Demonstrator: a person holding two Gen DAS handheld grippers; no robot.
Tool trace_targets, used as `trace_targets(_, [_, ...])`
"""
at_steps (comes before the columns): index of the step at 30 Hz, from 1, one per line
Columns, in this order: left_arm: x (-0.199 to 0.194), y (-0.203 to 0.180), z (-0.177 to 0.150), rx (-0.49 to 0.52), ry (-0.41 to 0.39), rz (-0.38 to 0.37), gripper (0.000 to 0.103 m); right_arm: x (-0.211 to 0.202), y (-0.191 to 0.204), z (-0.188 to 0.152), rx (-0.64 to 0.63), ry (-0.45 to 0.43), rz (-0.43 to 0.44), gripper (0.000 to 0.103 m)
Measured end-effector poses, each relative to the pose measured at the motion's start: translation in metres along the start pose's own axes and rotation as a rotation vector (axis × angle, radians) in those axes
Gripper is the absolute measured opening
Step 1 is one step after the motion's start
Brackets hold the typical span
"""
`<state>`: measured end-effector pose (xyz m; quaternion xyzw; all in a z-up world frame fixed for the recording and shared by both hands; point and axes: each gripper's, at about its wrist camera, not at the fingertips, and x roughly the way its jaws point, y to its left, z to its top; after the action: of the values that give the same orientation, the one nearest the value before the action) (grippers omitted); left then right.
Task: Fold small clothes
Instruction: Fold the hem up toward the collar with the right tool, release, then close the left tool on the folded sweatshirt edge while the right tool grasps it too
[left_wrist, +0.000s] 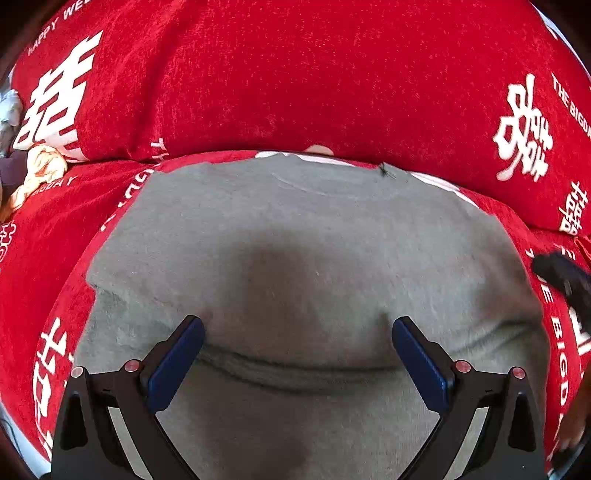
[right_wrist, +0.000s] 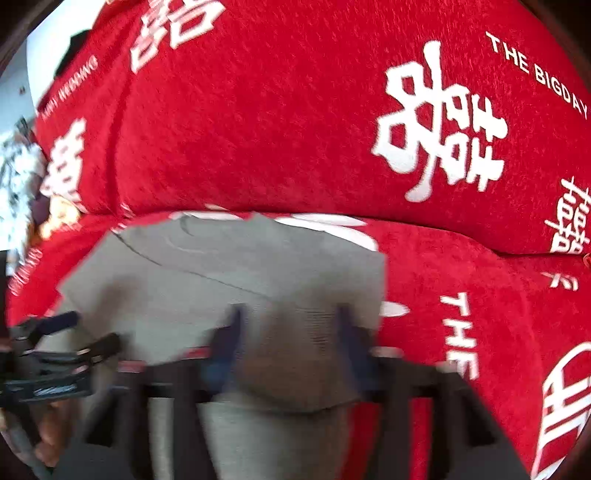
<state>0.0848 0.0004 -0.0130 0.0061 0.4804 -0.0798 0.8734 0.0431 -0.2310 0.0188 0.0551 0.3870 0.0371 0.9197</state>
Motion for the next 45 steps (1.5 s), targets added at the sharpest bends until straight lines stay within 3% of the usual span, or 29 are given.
trace_targets(2, [0.013, 0.002, 0.001, 0.032, 0.043, 0.039, 0.102, 0.013, 0.015, -0.007, -0.019, 0.066, 0.032, 0.072])
trace_targets(5, [0.01, -0.001, -0.006, 0.086, 0.034, 0.057, 0.102, 0.04, 0.025, -0.028, -0.051, 0.204, -0.045, 0.071])
trace_targets(7, [0.001, 0.0, -0.015, 0.099, 0.04, 0.027, 0.102, 0.028, 0.027, -0.036, -0.062, 0.153, -0.071, 0.072])
trace_targets(10, [0.001, 0.005, -0.031, 0.126, 0.087, 0.021, 0.102, 0.014, 0.031, -0.051, -0.095, 0.167, -0.123, 0.072])
trace_targets(12, [-0.008, 0.008, -0.041, 0.124, 0.06, 0.023, 0.102, 0.007, 0.033, -0.063, -0.11, 0.211, -0.16, 0.073])
trace_targets(16, [-0.028, 0.009, -0.055, 0.124, 0.046, 0.005, 0.102, -0.024, 0.033, -0.078, -0.041, 0.17, -0.124, 0.073])
trace_targets(20, [-0.034, -0.004, -0.061, 0.158, 0.039, 0.03, 0.102, -0.024, 0.057, -0.084, -0.014, 0.164, -0.074, 0.073])
trace_targets(23, [-0.031, -0.006, -0.076, 0.16, 0.052, 0.027, 0.102, -0.018, 0.076, -0.102, -0.041, 0.192, -0.073, 0.073])
trace_targets(30, [-0.066, 0.011, -0.127, 0.168, -0.034, 0.014, 0.102, -0.059, 0.098, -0.161, -0.152, 0.077, -0.128, 0.078])
trace_targets(36, [-0.09, 0.03, -0.176, 0.185, -0.024, -0.002, 0.103, -0.098, 0.092, -0.213, -0.241, 0.064, -0.111, 0.079])
trace_targets(42, [-0.097, 0.038, -0.196, 0.169, -0.008, -0.01, 0.103, -0.116, 0.085, -0.24, -0.269, 0.094, -0.12, 0.082])
trace_targets(45, [-0.098, 0.042, -0.206, 0.18, 0.044, -0.015, 0.103, -0.122, 0.088, -0.255, -0.325, 0.115, -0.163, 0.083])
